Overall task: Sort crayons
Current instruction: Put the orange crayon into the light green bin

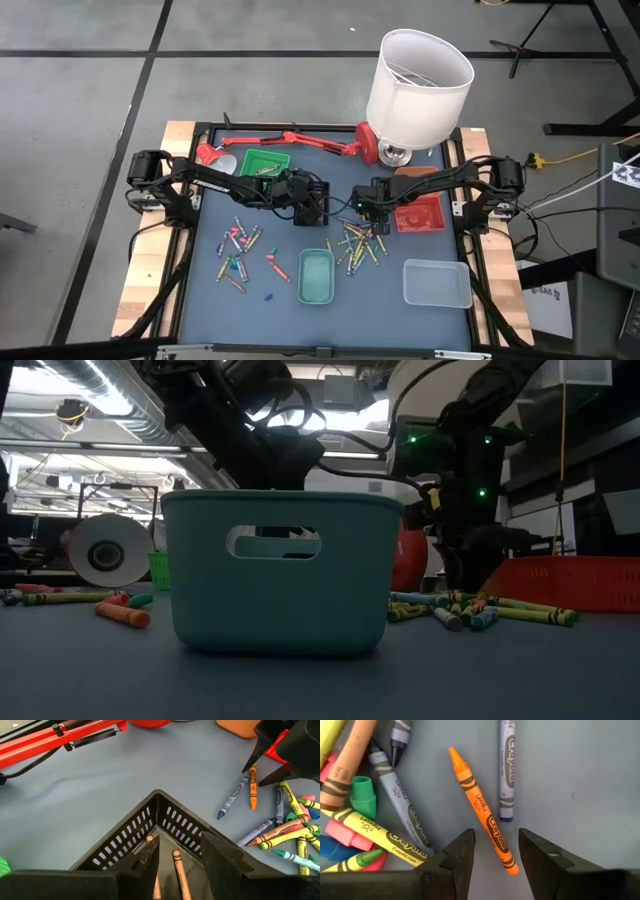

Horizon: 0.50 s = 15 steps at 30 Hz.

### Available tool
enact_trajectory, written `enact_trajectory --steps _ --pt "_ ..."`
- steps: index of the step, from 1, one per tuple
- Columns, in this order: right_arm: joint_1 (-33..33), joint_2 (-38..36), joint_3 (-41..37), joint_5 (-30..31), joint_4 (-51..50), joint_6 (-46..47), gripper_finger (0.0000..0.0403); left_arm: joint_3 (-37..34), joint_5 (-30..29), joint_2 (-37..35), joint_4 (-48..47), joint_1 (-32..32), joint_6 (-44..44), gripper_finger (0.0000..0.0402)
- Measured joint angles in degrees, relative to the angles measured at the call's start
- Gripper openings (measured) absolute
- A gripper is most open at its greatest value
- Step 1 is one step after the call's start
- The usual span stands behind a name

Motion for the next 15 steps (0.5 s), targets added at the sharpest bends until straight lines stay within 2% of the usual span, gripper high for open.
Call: enact_trajectory --steps 8,15 --pt "0.00 0.09 -0.07 -0.31 0.07 -0.06 0.0149 0.00 0.26 -0.01 -0.02 0.01 -0.02 0.0128" --pt "0.02 0.15 -0.15 -1.08 0.33 -1.31 0.0080 0.00 0.26 -0.02 -0.02 0.00 -0.01 0.0128"
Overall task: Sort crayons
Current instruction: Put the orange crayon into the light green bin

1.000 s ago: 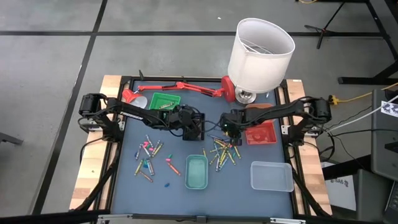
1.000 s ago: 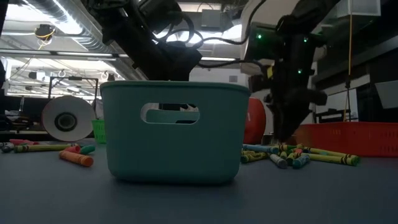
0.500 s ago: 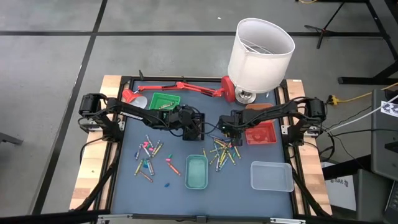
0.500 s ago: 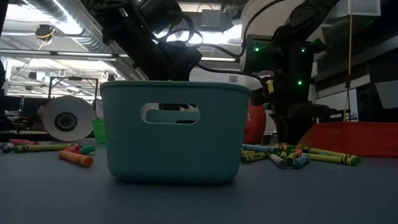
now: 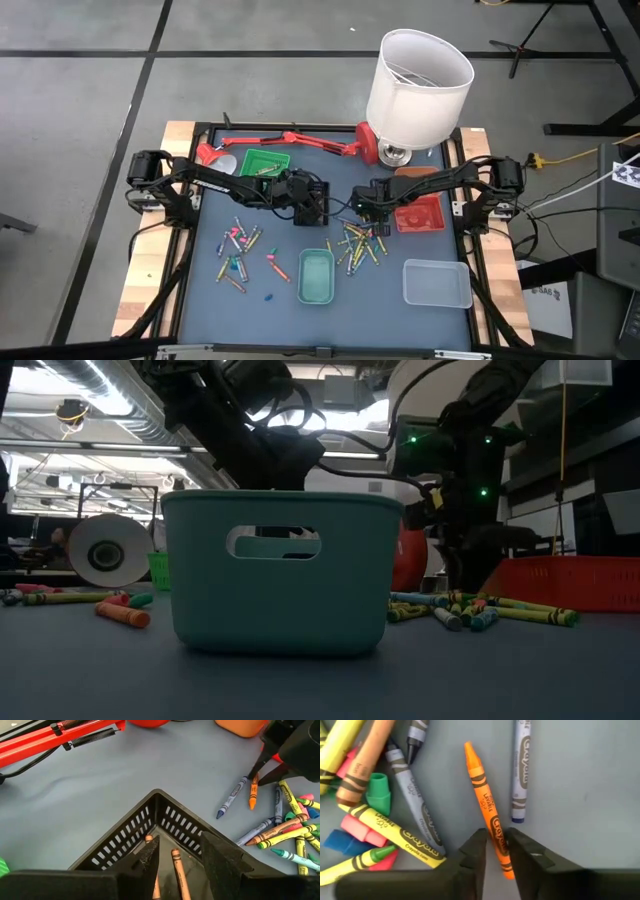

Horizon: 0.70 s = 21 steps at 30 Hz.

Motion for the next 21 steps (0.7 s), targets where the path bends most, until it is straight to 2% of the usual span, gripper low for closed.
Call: enact_trajectory --steps 8,14,21 --pt "0.04 0.04 -0.04 0.02 0.10 -0.05 0.0020 0.00 0.00 0.00 0.00 0.01 0.01 0.0128" --pt "0.02 0.12 0.53 -0.03 -0.58 -0.05 0.0019 0.00 0.02 -0.02 0.00 0.02 2.84 0.0128" --pt "-0.09 0.42 6.39 0.50 -6.42 -0.05 0.0016 0.00 0.15 -3.06 -0.09 0.02 9.73 0.0128"
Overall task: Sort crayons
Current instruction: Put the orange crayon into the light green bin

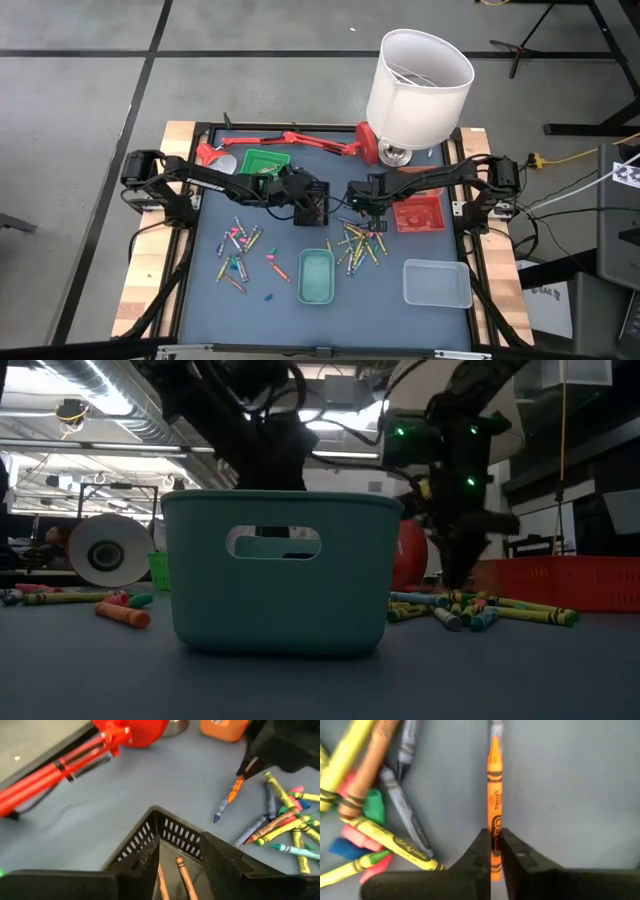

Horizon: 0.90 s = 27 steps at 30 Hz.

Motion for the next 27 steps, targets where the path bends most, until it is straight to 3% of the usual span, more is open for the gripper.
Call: enact_trajectory --steps 6,12,17,21,27 --pt "0.08 -0.02 5.70 -0.72 -4.32 0.01 0.0019 0.00 0.99 -4.93 -0.72 -0.55 2.63 0.0128" --pt "0.66 -0.11 10.64 -7.44 -5.53 0.02 0.0020 0.02 7.92 -8.95 -1.04 -2.71 2.89 0.0128" --pt "3.76 -0.18 13.31 -8.55 -4.90 0.00 0.0021 0.00 13.99 -11.06 -2.41 -5.58 2.80 0.0128" --pt "7.15 -0.18 13.81 -8.69 -0.88 0.02 0.0021 0.00 17.88 -12.06 -4.18 -8.70 2.80 0.0128" --pt "12.00 -0.18 13.81 -8.70 7.50 0.04 0.0021 0.00 18.52 -12.48 -6.03 -14.14 2.39 0.0128"
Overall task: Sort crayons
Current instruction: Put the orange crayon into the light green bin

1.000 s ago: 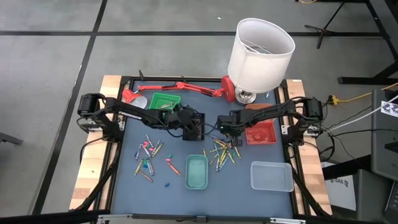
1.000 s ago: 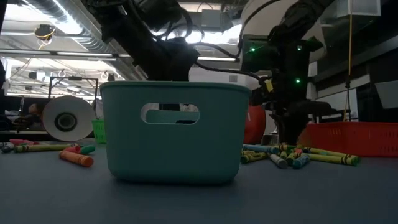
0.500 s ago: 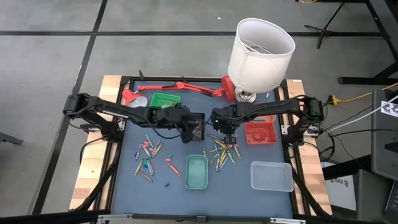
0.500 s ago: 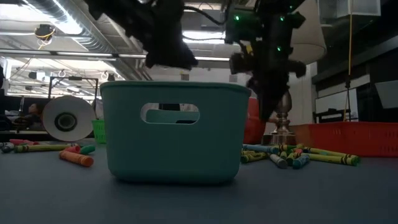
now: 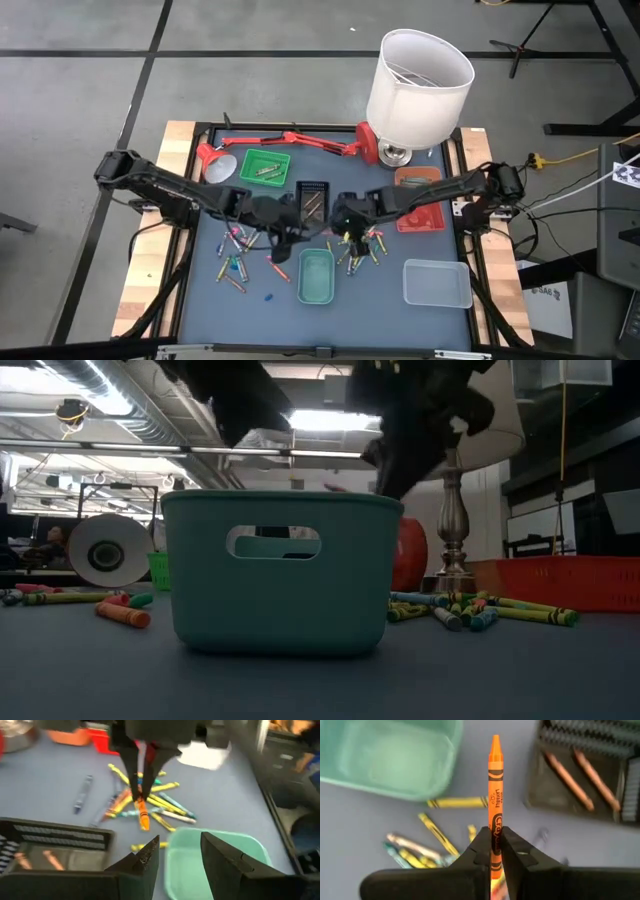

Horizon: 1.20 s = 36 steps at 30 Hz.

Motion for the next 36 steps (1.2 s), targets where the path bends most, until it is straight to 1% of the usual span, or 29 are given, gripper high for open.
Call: enact_trajectory --steps 8,12,19,23,25,36 --pt "6.42 -0.02 0.02 -0.02 11.10 0.01 0.0021 0.00 0.01 0.00 -4.60 -7.01 -4.33 0.0128" --pt "9.45 -0.04 0.02 -0.02 16.15 0.01 0.0021 0.00 -0.03 0.00 -6.36 -10.33 -4.67 0.0128" --pt "13.06 1.56 0.08 -0.02 22.54 0.01 0.0021 0.00 -2.23 0.04 -9.47 -15.44 -7.01 0.0128" --pt "13.68 3.16 0.11 -0.11 24.07 -0.03 0.0021 0.03 -4.81 0.30 -10.75 -17.64 -7.37 0.0128" --pt "13.66 3.50 0.13 0.10 23.09 0.05 0.0021 0.00 -5.38 0.51 -12.08 -18.59 -7.33 0.0128" --pt "13.55 6.19 0.09 0.03 23.55 0.03 0.0021 -0.02 -5.69 5.27 -13.09 -20.64 -7.15 0.0128"
